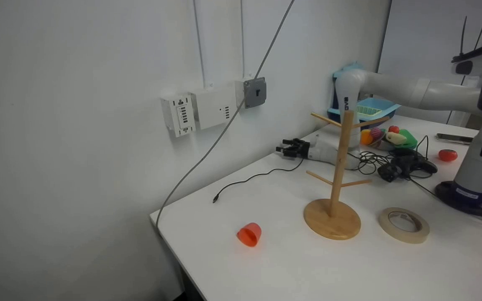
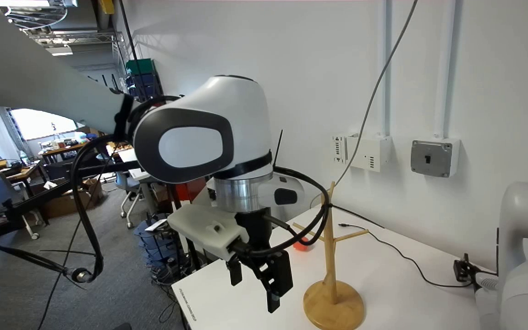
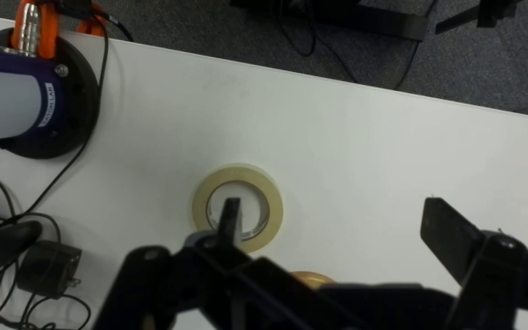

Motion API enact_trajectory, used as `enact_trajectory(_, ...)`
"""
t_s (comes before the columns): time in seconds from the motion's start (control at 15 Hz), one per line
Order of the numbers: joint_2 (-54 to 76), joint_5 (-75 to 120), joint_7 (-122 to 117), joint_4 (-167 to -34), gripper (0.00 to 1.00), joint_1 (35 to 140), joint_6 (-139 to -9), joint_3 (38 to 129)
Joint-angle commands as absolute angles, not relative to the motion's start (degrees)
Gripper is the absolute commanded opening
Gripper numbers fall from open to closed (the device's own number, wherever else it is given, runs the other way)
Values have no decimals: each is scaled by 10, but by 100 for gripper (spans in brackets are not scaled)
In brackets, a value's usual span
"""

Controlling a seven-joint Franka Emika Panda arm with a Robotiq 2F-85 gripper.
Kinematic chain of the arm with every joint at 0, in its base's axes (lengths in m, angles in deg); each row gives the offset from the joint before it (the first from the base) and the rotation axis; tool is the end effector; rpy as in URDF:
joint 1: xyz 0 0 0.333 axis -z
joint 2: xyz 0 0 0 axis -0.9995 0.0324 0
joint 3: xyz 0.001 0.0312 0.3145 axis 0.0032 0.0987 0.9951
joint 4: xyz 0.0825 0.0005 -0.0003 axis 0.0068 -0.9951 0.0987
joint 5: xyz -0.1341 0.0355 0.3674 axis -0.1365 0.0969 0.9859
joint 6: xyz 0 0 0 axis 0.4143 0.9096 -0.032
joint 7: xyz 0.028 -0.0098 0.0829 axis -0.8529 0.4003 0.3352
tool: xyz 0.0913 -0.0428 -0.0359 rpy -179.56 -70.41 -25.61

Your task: Pick up the seal tape and put it on the wooden object

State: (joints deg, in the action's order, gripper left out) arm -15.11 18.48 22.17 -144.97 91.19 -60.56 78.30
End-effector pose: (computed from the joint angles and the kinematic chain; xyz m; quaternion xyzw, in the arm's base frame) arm 0.4489 -0.1050 0.3734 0.9930 0.1003 -0.0604 0.0181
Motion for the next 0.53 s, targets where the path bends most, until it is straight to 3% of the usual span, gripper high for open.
enact_trajectory(0.0,-151,186,223,-1449,100,919,-605,791)
enact_trajectory(0.47,-153,174,184,-1456,100,923,-639,794)
